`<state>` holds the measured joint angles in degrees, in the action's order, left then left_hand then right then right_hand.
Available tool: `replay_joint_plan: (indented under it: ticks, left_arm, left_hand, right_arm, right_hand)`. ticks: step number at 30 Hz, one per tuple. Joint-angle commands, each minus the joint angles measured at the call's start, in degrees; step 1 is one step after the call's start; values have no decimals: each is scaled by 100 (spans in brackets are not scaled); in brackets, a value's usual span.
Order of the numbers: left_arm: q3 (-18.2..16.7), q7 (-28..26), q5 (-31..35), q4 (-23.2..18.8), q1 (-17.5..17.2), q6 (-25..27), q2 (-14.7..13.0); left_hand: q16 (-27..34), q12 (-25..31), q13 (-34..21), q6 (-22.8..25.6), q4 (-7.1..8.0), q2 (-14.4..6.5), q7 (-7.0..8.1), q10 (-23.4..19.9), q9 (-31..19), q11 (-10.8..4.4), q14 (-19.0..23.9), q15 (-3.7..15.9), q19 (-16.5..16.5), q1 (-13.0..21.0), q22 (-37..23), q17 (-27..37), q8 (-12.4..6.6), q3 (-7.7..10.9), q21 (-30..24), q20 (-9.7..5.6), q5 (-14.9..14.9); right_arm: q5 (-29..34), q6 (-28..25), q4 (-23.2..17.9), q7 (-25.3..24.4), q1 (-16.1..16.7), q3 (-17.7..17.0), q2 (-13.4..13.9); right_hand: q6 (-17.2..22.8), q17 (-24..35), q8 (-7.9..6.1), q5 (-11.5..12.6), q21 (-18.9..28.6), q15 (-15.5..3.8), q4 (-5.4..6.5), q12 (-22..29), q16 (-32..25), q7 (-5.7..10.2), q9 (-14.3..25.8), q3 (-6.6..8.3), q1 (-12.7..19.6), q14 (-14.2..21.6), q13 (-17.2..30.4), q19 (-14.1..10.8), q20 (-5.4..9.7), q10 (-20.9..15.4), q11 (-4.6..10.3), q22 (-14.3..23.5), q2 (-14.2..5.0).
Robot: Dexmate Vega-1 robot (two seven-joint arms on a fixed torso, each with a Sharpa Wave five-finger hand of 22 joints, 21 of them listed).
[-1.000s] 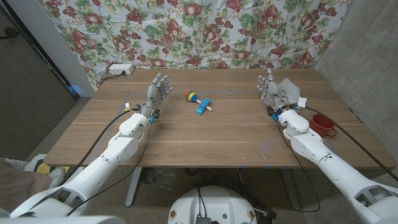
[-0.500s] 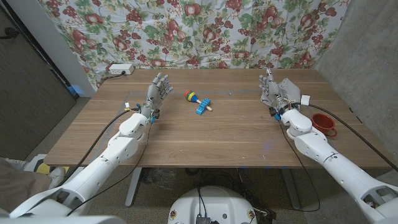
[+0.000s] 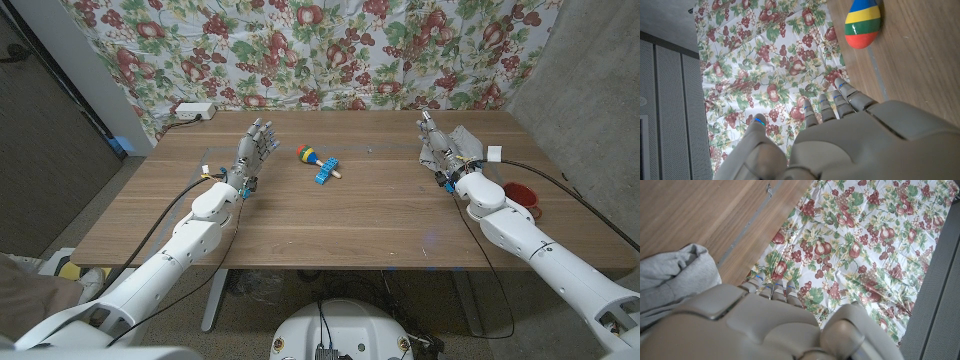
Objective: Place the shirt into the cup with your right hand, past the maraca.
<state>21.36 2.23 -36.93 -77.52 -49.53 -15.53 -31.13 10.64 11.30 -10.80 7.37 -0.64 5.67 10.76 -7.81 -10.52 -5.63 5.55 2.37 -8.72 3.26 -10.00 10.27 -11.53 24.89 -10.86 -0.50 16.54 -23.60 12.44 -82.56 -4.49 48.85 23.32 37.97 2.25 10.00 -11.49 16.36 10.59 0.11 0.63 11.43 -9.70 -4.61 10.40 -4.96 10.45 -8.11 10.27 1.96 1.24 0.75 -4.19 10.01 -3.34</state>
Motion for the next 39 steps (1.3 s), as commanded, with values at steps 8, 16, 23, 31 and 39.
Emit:
replay_joint_plan:
  ticks: [8, 16, 23, 31, 39]
  left_arm:
    - [16, -3, 12, -59, -14, 45, -26]
    - [8, -32, 33, -87, -51, -3, -26]
    - [-5, -44, 7, -116, -105, 6, -36]
    - [-17, -27, -2, -118, -127, -9, -54]
    - [-37, -30, -22, -184, -191, -5, -89]
  left_hand:
    - [1, 27, -12, 38, -36, -30, 19, 1, -21, 17, -34, 200, 38, -27, -26, 12, 5, 5, -28, -11, -12]
    - [1, 29, -12, 40, -41, -33, 16, -5, -21, 10, -41, 195, 46, -28, -26, 12, 8, 4, -27, -13, -18]
    - [2, 28, -12, 48, -46, -38, 15, 0, -21, 16, -46, 205, 46, -29, -26, 12, 8, 2, -29, -13, -23]
    - [5, 28, -11, 55, -51, -42, 14, -2, -21, 12, -44, 200, 44, -30, -26, 12, 9, 0, -32, -15, -29]
    - [8, 27, -11, 51, -57, -47, 17, 1, -21, 8, -44, 196, 47, -31, -25, 12, 14, -2, -33, -17, -35]
  right_arm:
    - [796, -604, -556, -442, 3, 94, 432]
    - [1213, -954, -825, -766, 78, 123, 583]
    - [1438, -1196, -1010, -953, 144, 123, 656]
    - [1872, -1666, -1322, -1206, 180, 187, 776]
    - [2204, -2088, -1558, -1253, 146, 293, 859]
  right_hand:
    - [26, 7, -37, 84, 18, -38, -117, 21, -42, 15, 14, 14, 195, -49, 23, 84, -20, 44, 33, 18, 2]
    - [-16, 6, -24, 135, 13, -29, -204, 9, -36, 13, 15, 54, 335, -95, 23, 132, -38, 99, 20, 17, -5]
    - [-54, 6, -11, 163, 10, -33, -247, 4, -33, 21, 16, 72, 403, -120, 23, 155, -51, 125, 25, 16, -6]
    - [-79, 5, -5, 197, 13, -40, -296, 10, -36, 40, 17, 92, 480, -134, 24, 169, -62, 128, 24, 16, -7]
    - [-72, 5, -11, 237, 18, -35, -349, 28, -56, 46, 17, 114, 565, -96, 24, 177, -80, 97, 20, 15, -8]
